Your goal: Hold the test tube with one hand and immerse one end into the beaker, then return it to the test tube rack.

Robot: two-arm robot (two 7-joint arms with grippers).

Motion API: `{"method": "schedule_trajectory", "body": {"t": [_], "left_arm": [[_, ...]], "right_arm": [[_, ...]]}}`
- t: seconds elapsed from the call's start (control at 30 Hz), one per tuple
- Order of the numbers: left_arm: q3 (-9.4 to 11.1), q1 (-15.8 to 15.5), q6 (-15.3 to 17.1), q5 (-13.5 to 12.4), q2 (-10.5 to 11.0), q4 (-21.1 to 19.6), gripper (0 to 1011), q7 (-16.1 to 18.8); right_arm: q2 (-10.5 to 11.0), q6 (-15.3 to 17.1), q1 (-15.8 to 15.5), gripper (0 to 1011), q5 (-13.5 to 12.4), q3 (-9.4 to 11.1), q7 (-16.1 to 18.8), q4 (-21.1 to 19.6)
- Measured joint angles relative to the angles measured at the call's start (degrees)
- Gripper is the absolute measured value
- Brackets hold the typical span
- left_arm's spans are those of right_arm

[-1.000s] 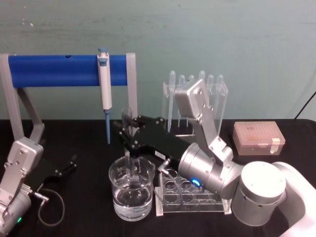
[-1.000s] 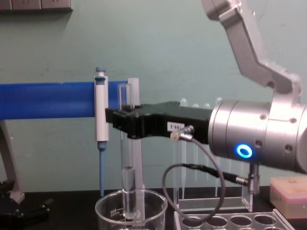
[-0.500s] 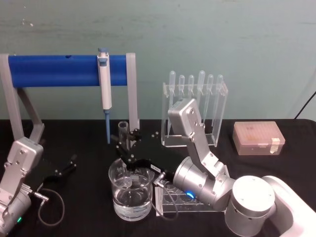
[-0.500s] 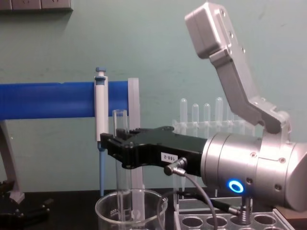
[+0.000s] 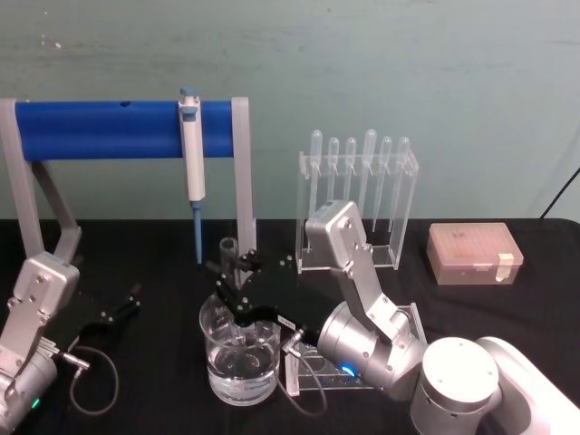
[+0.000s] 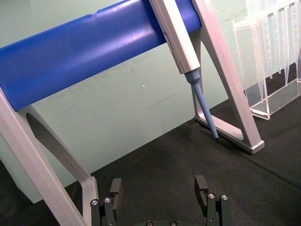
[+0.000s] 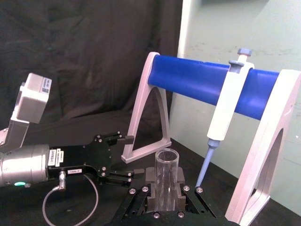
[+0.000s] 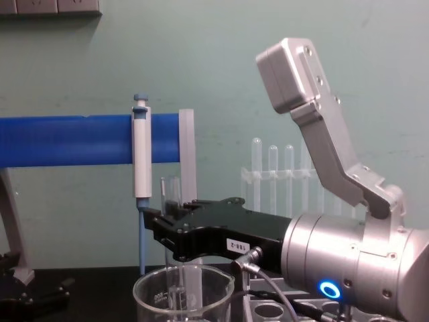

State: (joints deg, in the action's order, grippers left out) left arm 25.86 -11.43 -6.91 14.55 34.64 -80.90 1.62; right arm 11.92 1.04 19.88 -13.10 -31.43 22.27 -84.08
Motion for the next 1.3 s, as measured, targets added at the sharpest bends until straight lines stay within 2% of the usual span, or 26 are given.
{"method": "schedule_trajectory", "body": {"t": [0.8,1.3], "left_arm": [[0.00,0.00,0.00,0.00,0.00,0.00,1000,0.00],[0.00,0.00,0.00,0.00,0.00,0.00,1000,0.00]], "right_arm": [[-0.19,-0.54,-2.57,230,0.72,1.31,0.27,-0.40],[-0.26,-0.92,-3.04,230,0.97,1.65,-0.03,-0.61]]}}
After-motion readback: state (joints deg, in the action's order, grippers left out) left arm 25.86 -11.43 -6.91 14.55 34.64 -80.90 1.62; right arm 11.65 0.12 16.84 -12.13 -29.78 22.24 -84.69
